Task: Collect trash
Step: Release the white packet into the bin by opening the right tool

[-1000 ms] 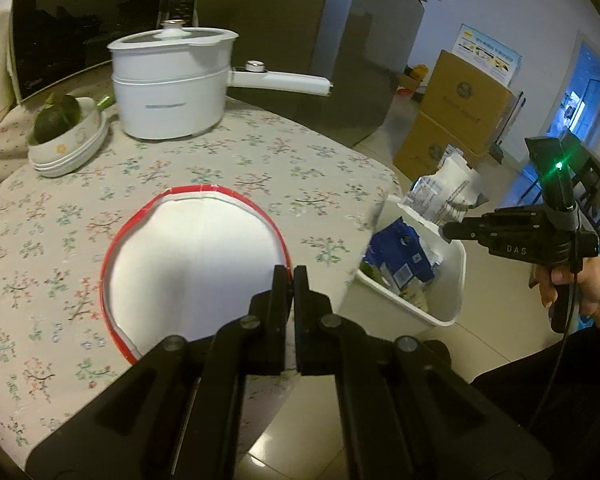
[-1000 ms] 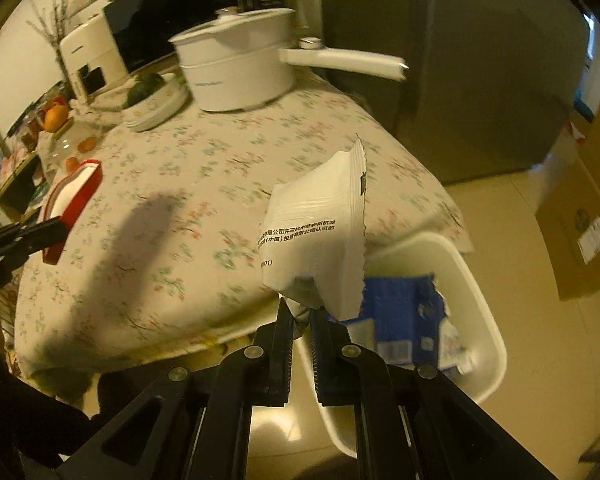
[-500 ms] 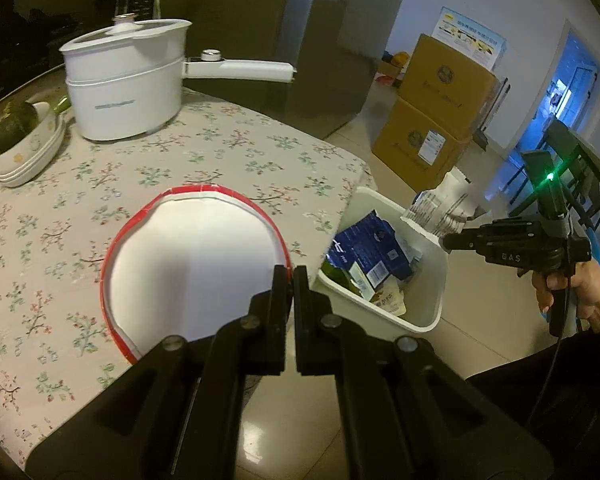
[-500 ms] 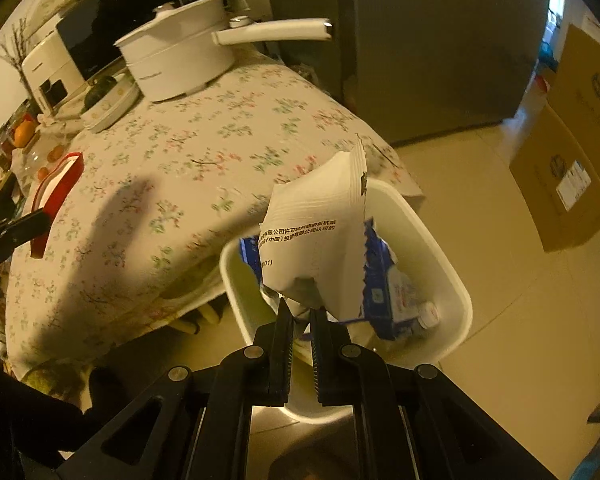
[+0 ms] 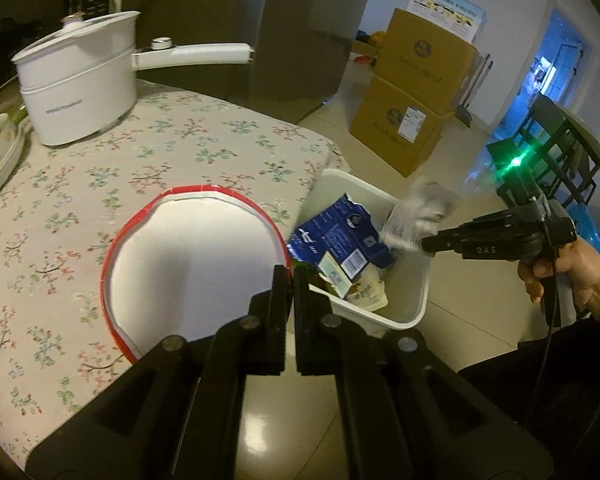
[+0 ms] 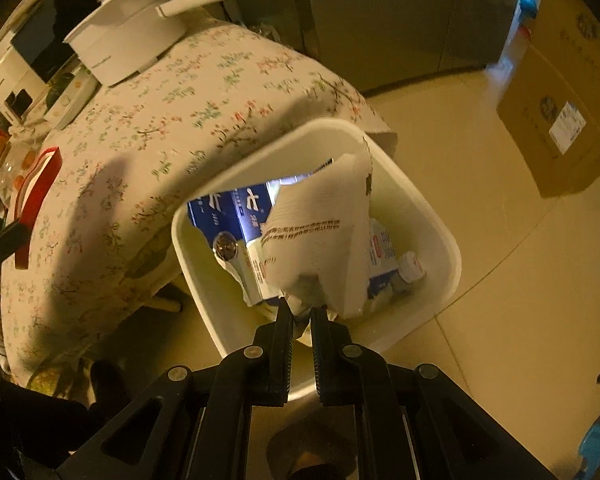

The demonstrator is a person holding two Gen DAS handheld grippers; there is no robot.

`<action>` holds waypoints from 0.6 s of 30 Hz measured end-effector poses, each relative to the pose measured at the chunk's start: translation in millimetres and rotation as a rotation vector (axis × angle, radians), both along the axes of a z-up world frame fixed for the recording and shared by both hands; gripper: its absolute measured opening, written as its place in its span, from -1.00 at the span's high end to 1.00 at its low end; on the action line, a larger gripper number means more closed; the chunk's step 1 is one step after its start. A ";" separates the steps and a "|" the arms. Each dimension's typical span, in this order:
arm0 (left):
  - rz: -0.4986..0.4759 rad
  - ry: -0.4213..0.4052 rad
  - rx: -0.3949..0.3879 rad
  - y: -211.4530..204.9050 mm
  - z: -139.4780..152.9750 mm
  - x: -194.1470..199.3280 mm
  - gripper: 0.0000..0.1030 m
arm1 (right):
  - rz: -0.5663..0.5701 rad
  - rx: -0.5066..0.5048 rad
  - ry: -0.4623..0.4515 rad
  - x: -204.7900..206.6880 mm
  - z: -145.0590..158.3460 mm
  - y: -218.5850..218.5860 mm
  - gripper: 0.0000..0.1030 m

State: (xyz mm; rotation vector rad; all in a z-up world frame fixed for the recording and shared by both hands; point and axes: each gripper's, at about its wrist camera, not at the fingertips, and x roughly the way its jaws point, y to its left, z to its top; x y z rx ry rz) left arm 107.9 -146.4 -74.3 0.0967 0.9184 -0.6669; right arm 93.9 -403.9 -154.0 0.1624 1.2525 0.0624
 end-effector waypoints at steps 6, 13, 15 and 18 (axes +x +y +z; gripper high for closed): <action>-0.056 0.014 0.000 -24.9 -4.6 -3.9 0.93 | -0.070 0.038 -0.010 -6.1 6.8 -15.1 -0.19; -0.138 0.023 0.008 -68.6 -12.6 -6.7 0.93 | -0.094 0.010 -0.022 -14.9 13.8 -28.6 -0.25; -0.163 0.025 0.012 -82.7 -16.8 -7.7 0.93 | -0.098 -0.001 -0.015 -17.6 12.8 -31.9 -0.25; -0.196 0.029 0.018 -101.9 -25.0 -8.7 0.93 | -0.105 -0.019 -0.011 -23.6 12.7 -37.5 -0.27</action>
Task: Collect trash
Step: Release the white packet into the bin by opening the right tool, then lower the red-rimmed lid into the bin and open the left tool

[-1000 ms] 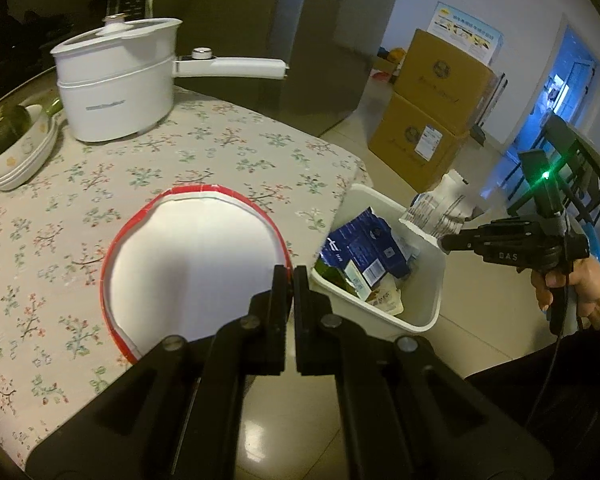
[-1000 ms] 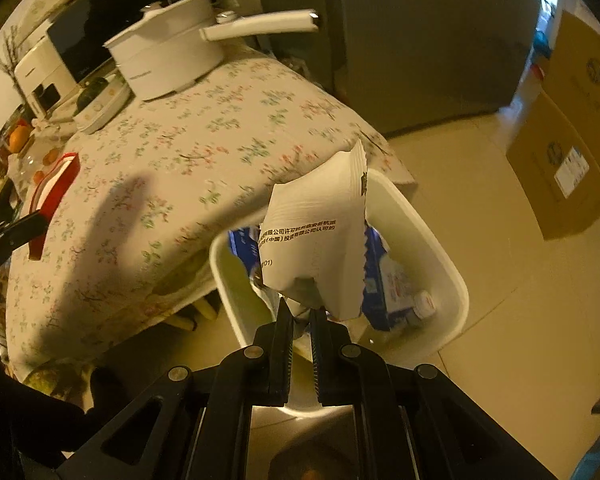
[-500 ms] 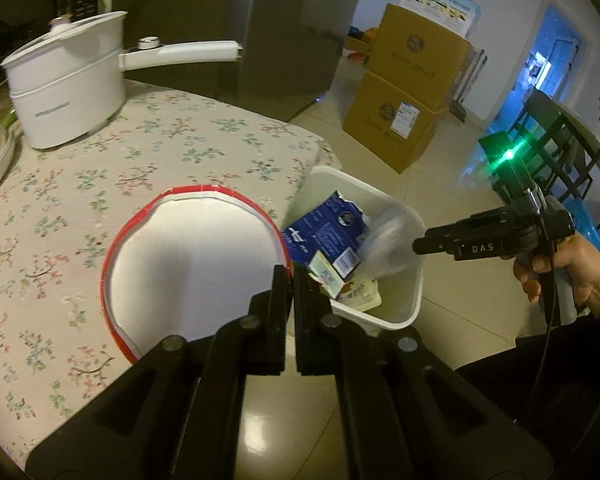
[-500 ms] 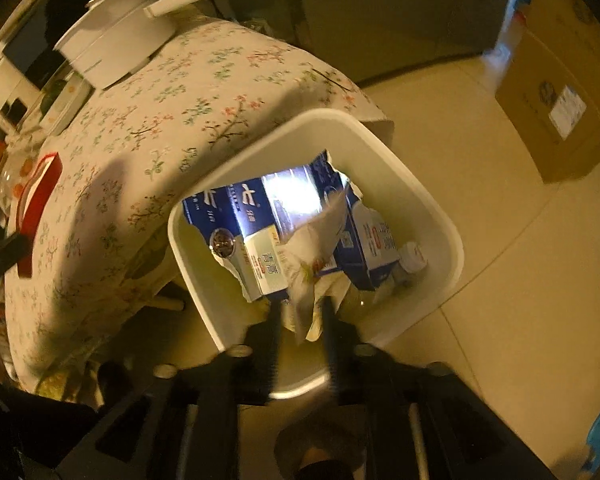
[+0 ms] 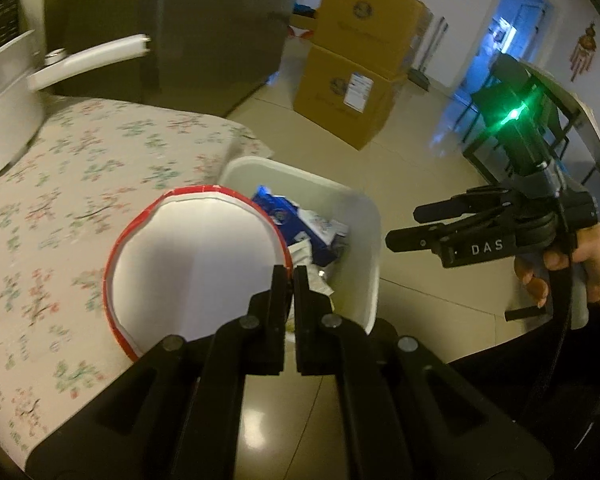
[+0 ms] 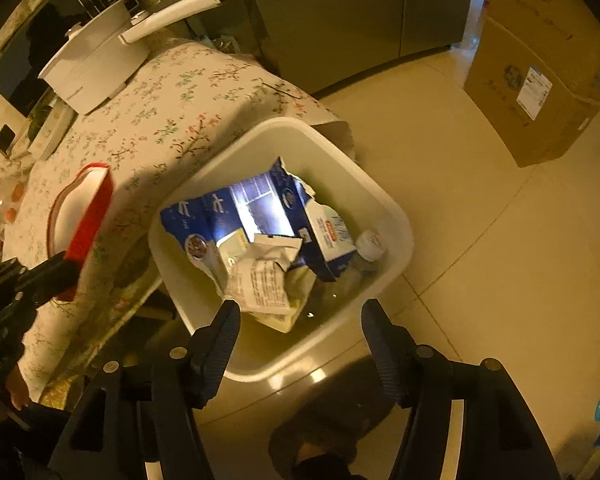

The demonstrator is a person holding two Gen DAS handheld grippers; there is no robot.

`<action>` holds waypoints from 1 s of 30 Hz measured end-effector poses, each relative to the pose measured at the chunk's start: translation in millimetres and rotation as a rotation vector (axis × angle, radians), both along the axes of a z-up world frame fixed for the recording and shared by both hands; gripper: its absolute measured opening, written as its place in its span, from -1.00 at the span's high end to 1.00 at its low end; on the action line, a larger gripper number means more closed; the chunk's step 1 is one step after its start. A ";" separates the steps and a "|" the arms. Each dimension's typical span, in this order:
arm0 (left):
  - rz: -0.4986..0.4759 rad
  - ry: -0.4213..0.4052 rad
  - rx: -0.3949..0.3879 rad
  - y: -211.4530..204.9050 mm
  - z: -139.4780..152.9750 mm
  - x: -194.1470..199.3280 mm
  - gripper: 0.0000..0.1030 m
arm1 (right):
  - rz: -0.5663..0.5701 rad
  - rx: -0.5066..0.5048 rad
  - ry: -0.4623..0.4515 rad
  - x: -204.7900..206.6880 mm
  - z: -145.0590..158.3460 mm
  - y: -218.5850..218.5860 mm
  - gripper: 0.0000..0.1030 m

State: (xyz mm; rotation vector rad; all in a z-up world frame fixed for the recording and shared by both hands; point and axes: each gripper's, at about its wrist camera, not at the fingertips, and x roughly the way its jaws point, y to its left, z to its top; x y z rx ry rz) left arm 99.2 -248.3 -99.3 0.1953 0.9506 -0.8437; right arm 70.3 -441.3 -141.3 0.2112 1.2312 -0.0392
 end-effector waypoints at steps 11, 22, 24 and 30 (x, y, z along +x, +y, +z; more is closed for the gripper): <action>-0.075 -0.019 0.020 -43.3 -19.4 3.2 0.93 | -0.057 0.012 -0.005 -15.9 2.7 -17.6 -0.29; 0.023 -0.057 0.014 -17.4 -10.9 7.5 -0.26 | -0.081 -0.012 -0.024 -21.2 11.2 -17.0 -0.35; 0.053 -0.068 0.030 -4.5 -7.1 4.1 -0.47 | -0.085 -0.018 -0.039 -21.8 15.7 -14.7 -0.35; 0.186 -0.091 0.083 41.5 13.6 -12.2 -0.70 | -0.066 -0.044 -0.134 -33.5 44.7 10.2 -0.44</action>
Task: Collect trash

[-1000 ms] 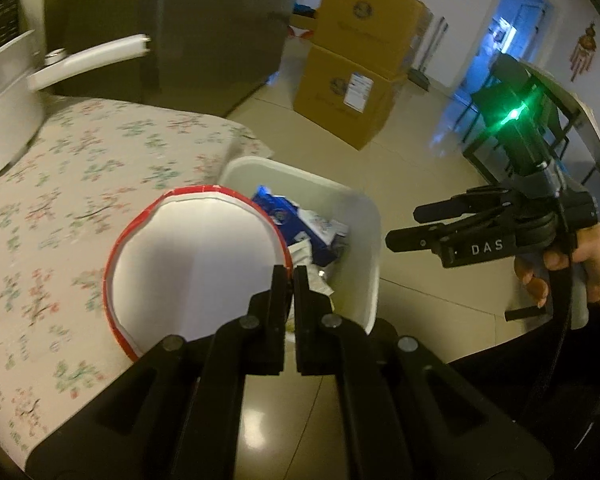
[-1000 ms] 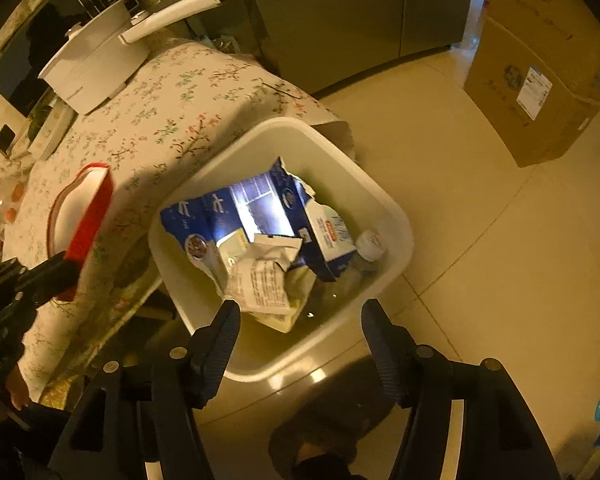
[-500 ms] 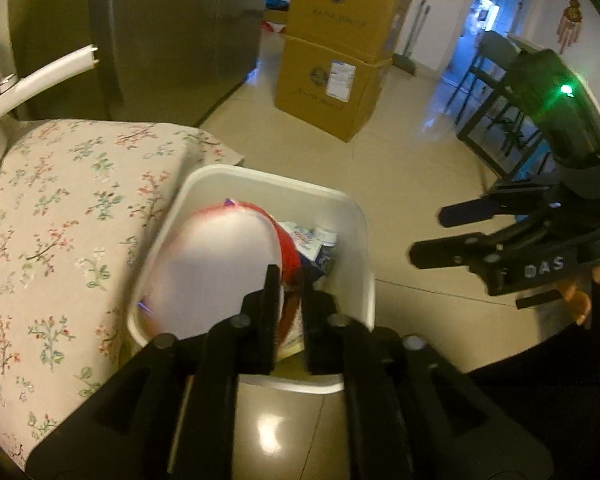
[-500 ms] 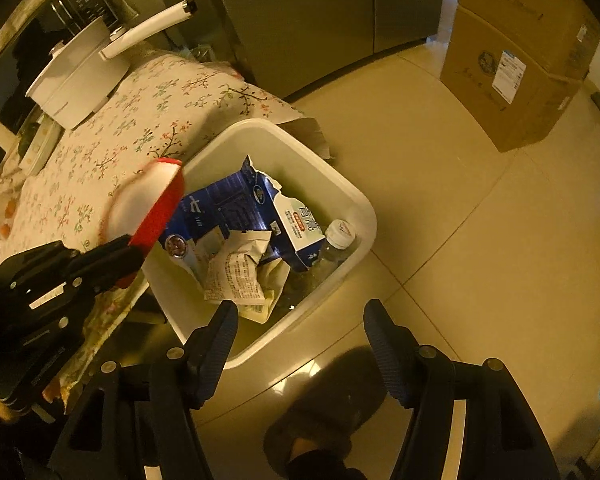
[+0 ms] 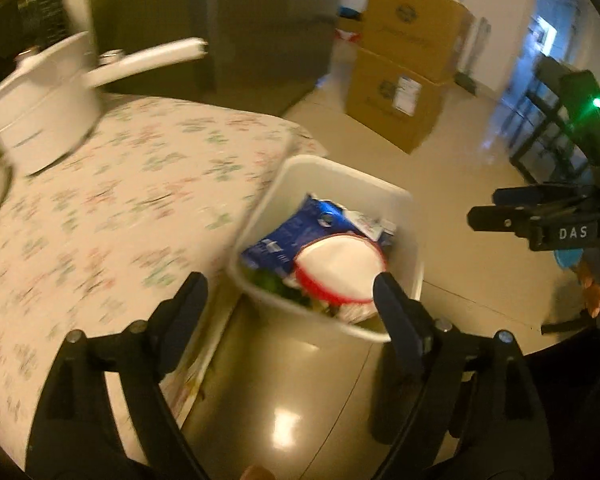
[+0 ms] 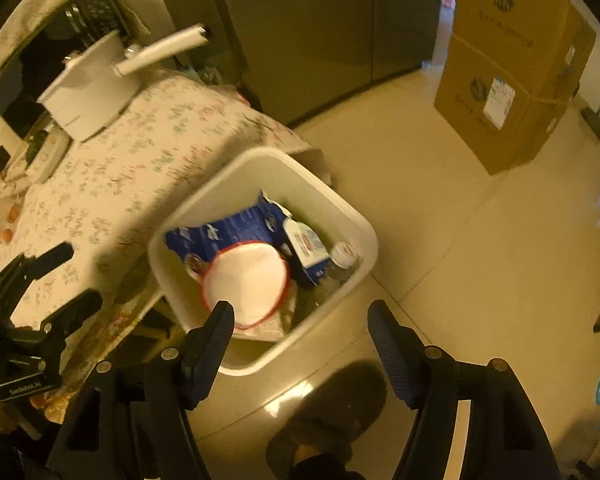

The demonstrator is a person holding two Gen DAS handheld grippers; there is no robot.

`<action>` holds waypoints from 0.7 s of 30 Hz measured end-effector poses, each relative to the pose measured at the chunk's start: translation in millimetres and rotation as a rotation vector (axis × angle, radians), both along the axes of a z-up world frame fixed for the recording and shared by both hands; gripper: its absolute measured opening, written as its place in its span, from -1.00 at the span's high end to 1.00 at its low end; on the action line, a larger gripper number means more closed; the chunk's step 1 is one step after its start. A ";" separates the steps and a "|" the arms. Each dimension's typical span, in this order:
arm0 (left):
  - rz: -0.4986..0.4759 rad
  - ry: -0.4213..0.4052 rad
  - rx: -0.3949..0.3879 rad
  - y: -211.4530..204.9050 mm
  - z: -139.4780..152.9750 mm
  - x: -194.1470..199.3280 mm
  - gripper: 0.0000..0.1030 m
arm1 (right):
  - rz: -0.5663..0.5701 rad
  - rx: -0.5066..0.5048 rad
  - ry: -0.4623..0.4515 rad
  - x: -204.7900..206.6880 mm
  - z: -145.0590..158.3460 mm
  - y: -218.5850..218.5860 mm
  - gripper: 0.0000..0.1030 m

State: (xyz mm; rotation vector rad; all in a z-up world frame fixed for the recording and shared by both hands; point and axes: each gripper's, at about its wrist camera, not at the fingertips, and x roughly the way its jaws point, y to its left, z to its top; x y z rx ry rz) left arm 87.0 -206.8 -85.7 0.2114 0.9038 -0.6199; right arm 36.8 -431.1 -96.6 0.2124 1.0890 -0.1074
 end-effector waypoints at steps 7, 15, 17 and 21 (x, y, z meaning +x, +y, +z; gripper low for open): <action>0.246 -0.009 0.012 74.9 26.3 -37.4 -0.99 | 0.069 -0.075 -0.166 -27.2 43.3 50.1 -0.65; 0.468 -0.203 0.005 132.8 60.8 -85.9 -0.99 | 0.180 -0.193 -0.394 -67.7 80.2 128.0 -0.79; 0.522 -0.251 0.020 142.7 64.4 -94.8 -0.99 | 0.196 -0.199 -0.442 -75.8 82.9 145.1 -0.81; 0.585 -0.295 0.010 162.2 67.3 -103.3 -0.99 | 0.201 -0.206 -0.477 -77.1 83.7 162.2 -0.81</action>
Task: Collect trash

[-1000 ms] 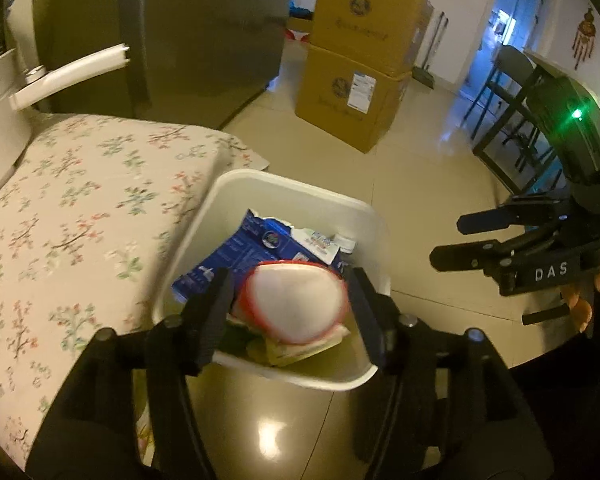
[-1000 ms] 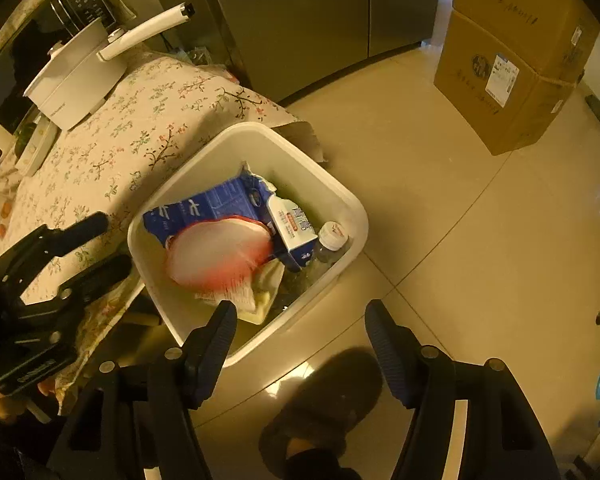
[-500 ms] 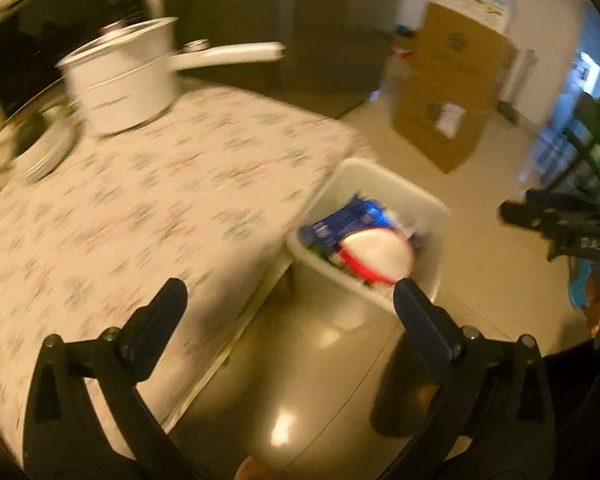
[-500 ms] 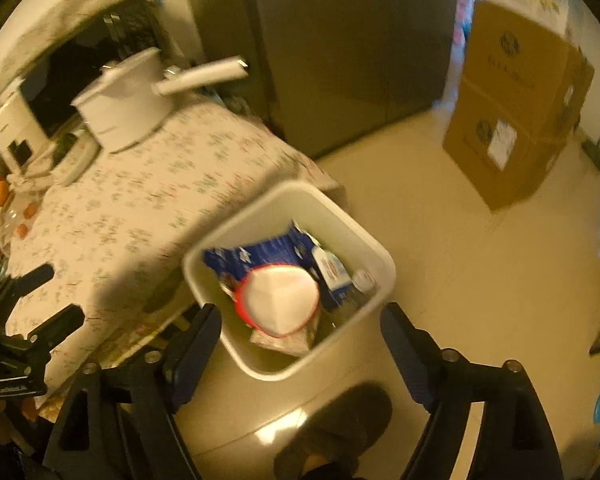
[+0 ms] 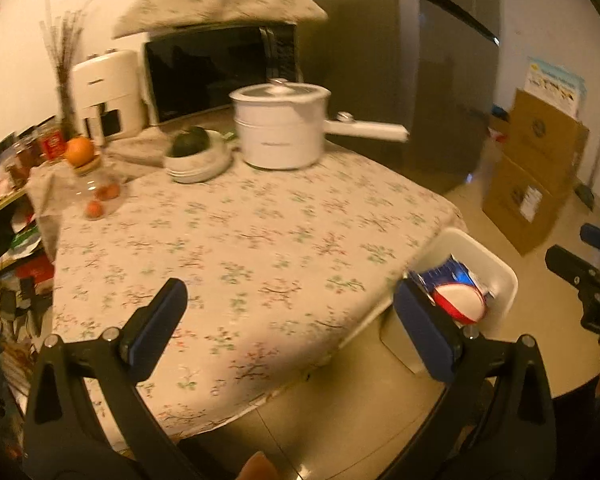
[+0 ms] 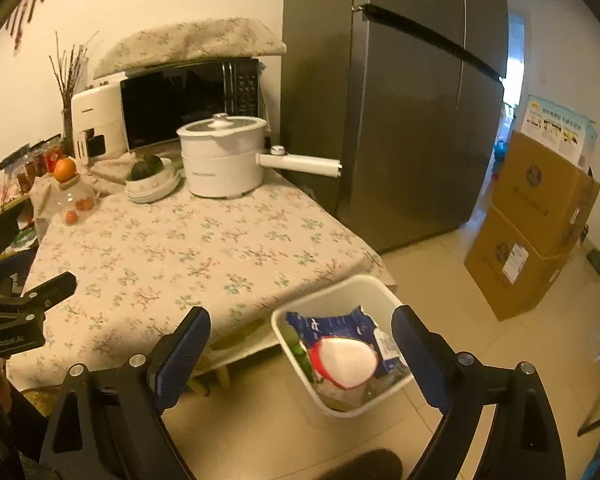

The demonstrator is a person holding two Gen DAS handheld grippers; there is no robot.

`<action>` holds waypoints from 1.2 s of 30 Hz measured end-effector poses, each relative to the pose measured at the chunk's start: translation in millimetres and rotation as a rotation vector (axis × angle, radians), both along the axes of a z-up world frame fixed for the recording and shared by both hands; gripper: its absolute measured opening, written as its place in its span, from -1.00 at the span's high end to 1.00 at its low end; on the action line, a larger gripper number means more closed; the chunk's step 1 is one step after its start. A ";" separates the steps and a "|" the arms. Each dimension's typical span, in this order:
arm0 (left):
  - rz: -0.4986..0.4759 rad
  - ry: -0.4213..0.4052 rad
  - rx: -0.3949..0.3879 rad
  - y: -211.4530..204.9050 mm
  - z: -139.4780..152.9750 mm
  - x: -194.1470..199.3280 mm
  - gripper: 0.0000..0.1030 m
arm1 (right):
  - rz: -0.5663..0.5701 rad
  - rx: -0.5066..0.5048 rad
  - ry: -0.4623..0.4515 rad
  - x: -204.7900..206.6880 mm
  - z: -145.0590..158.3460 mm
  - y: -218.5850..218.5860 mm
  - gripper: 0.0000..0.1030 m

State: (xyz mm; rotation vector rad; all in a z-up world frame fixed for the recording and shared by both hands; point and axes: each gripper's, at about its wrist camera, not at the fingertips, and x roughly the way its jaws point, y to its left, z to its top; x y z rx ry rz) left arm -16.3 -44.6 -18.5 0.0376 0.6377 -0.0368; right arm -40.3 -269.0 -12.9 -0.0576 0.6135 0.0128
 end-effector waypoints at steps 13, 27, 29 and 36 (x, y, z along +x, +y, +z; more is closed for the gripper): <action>0.048 -0.051 -0.016 18.0 5.3 -7.4 -0.99 | -0.003 -0.009 -0.038 7.0 0.3 13.4 -0.82; 0.033 -0.048 -0.052 16.2 5.3 -9.8 -0.99 | -0.011 -0.004 -0.084 -0.6 5.5 11.1 -0.82; 0.033 -0.046 -0.054 16.0 5.1 -9.8 -0.99 | -0.011 -0.001 -0.083 -0.2 6.1 10.7 -0.83; 0.021 -0.022 -0.078 15.0 2.7 -7.4 -0.99 | -0.009 -0.010 -0.083 1.2 6.4 12.0 -0.83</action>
